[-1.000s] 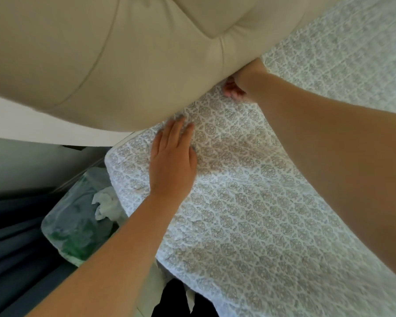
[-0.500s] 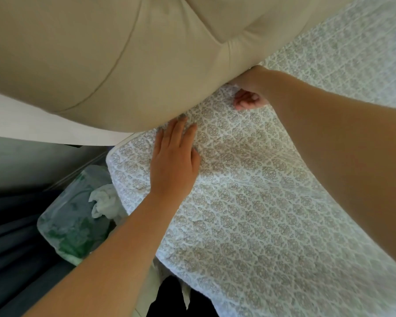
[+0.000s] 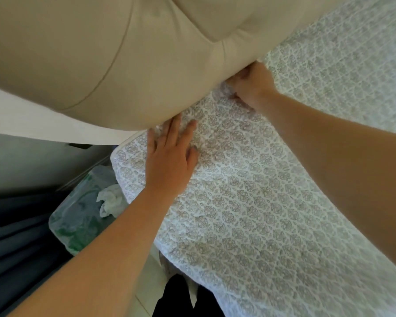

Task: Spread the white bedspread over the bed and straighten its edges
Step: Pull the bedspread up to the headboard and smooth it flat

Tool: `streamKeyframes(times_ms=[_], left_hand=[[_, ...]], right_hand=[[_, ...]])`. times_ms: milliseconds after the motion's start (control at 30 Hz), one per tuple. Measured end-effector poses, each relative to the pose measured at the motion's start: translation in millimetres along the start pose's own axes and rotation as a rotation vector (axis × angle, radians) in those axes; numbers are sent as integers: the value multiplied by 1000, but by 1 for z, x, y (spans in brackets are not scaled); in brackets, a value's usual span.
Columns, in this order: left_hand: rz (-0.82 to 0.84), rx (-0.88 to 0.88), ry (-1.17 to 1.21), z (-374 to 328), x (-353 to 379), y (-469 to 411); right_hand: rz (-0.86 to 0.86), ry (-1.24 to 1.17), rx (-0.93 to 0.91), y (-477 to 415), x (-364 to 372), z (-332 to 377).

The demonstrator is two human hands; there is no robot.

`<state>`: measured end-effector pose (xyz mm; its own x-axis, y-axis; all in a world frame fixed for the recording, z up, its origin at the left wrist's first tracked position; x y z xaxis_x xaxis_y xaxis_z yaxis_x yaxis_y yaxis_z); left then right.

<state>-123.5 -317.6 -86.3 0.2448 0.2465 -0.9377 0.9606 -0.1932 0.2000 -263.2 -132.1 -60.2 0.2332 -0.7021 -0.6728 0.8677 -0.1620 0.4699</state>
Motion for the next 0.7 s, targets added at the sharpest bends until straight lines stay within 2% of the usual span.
streamKeyframes(times_ms=[67, 133, 200, 333, 433, 500, 600, 700], left_hand=[[25, -28, -61, 13, 2, 7], [31, -42, -101, 24, 2, 14], [44, -44, -115, 29, 1, 17], [67, -90, -59, 21, -2, 17], [58, -176, 35, 11, -9, 20], [63, -179, 90, -11, -11, 29], [112, -57, 159, -65, -5, 59], [149, 35, 218, -117, 7, 101]], right_hand=[[-88, 403, -157, 24, 0, -13], [27, 633, -226, 58, 23, -39], [132, 715, -271, 91, 50, -61], [212, 710, -329, 139, 79, -76], [231, 577, -409, 155, 67, -75], [153, 410, -401, 171, 44, -87], [-47, 390, -314, 208, 8, -136], [-140, 313, -151, 258, -15, -195]])
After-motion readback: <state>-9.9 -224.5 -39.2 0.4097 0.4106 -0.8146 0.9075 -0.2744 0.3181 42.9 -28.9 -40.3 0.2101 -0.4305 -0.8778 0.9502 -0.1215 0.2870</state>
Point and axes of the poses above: each hand's wrist, its own y-axis away from the middle knuckle, its own x-axis out of the palm, z = x × y, the point moved 7 cm from there along -y, towards the middle knuckle, and after that the axes turned 3 degrees about z, right-handed, at the moved point
